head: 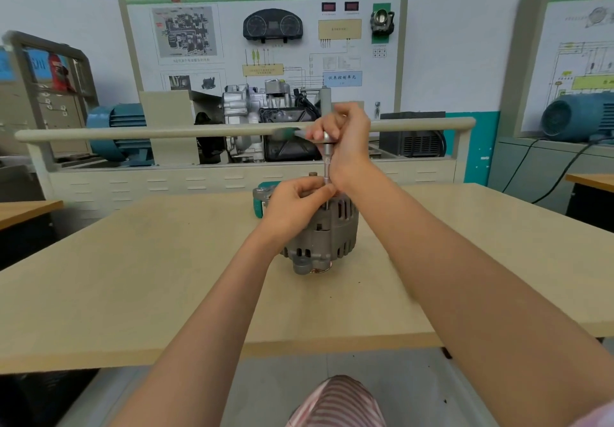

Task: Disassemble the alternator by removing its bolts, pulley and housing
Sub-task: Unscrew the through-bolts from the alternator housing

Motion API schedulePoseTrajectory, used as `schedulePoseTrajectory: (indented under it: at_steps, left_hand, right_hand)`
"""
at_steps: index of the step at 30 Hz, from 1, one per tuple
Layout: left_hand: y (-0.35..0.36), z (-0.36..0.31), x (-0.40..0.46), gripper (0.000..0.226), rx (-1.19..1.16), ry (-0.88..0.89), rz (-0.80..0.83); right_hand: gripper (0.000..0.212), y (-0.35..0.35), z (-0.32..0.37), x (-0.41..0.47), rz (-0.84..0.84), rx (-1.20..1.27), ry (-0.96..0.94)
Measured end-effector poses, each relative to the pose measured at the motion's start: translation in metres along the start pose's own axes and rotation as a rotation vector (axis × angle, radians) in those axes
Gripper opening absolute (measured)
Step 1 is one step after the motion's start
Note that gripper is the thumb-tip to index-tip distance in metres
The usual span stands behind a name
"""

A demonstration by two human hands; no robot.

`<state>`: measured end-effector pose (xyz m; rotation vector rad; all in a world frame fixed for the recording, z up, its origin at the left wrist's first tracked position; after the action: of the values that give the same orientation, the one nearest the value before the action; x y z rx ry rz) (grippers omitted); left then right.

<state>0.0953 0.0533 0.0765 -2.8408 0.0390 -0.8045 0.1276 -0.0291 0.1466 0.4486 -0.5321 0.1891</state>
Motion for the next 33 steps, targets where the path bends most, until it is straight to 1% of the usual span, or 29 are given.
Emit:
schedulePoseTrajectory:
  at_steps: [1,2,3,4,6,7,8,9,10,11,12,13,14,16,17,18,19,24,27,30,33]
  left_hand:
    - [0.000,0.000,0.000,0.017,-0.010,-0.002,0.005]
    - [0.000,0.000,0.000,0.017,-0.023,-0.007,0.009]
    - [0.000,0.001,0.000,0.016,-0.035,-0.011,0.010]
    - [0.000,0.001,0.000,0.015,-0.040,-0.016,0.006]
    - [-0.001,0.002,0.001,0.013,-0.021,-0.019,-0.011]
    - [-0.001,0.002,0.002,0.013,-0.007,-0.017,-0.021]
    - [-0.002,0.002,0.002,0.015,0.010,-0.013,-0.027]
    - [-0.002,0.003,0.002,0.024,0.032,-0.005,-0.038]
    - [-0.003,0.003,0.002,0.035,0.051,-0.002,-0.053]
    - [-0.003,0.003,0.001,0.042,0.067,-0.003,-0.060]
    - [-0.002,0.003,0.001,0.045,0.074,0.003,-0.062]
    - [-0.002,0.002,0.001,0.045,0.072,0.015,-0.062]
    - [-0.001,0.001,0.000,0.039,0.059,0.024,-0.054]
    - [0.002,0.000,0.000,0.018,0.034,0.002,-0.024]
    - [0.002,0.000,0.000,0.015,0.028,-0.012,-0.015]
    - [0.002,0.001,0.001,0.017,0.022,-0.023,-0.011]
    - [0.002,0.002,0.001,0.018,0.024,-0.027,-0.008]
    - [0.003,0.003,0.002,0.022,0.034,-0.029,0.001]
    - [0.003,0.003,0.003,0.021,0.013,-0.035,0.009]
    - [0.002,0.003,0.004,0.018,-0.015,-0.047,0.020]
    - [-0.001,0.003,0.004,0.019,-0.043,-0.082,0.046]
  right_hand:
    - [0.061,-0.001,0.000,0.002,0.045,0.116,0.047]
    - [0.063,0.000,0.000,0.004,0.056,0.173,0.067]
    - [0.063,0.000,0.000,0.004,0.047,0.161,0.063]
    - [0.062,0.001,-0.001,0.003,0.018,0.089,0.043]
    - [0.054,0.001,-0.002,-0.004,-0.100,-0.200,-0.063]
    - [0.047,0.000,-0.003,-0.009,-0.157,-0.419,-0.173]
    - [0.038,-0.001,-0.004,-0.016,-0.214,-0.686,-0.326]
    - [0.027,-0.001,-0.007,-0.023,-0.273,-0.949,-0.492]
    - [0.016,0.000,-0.011,-0.029,-0.339,-1.160,-0.623]
    - [0.010,0.000,-0.013,-0.034,-0.413,-1.280,-0.683]
    - [0.010,-0.001,-0.013,-0.036,-0.483,-1.296,-0.689]
    - [0.012,-0.002,-0.011,-0.036,-0.516,-1.241,-0.659]
    - [0.016,-0.004,-0.008,-0.033,-0.511,-1.145,-0.600]
    - [0.026,-0.012,-0.004,-0.023,-0.405,-0.896,-0.383]
    - [0.031,-0.018,-0.003,-0.016,-0.357,-0.741,-0.255]
    - [0.036,-0.025,-0.003,-0.012,-0.337,-0.603,-0.167]
    - [0.040,-0.033,-0.004,-0.009,-0.332,-0.506,-0.119]
    - [0.042,-0.050,-0.013,-0.009,-0.354,-0.346,-0.106]
    - [0.045,-0.046,-0.009,-0.007,-0.328,-0.350,-0.111]
    - [0.048,-0.039,-0.003,-0.005,-0.250,-0.336,-0.135]
    - [0.049,-0.027,0.002,-0.003,-0.136,-0.319,-0.153]
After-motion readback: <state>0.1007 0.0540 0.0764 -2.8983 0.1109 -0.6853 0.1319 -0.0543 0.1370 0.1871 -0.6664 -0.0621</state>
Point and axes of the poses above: each hand's wrist, its own x-axis towards the middle knuckle, its own y-axis out of the palm, z = x × y, the point moved 3 cm from there along x, towards the middle knuckle, and after that the axes turned 8 degrees about -x, right-handed, at the moved point
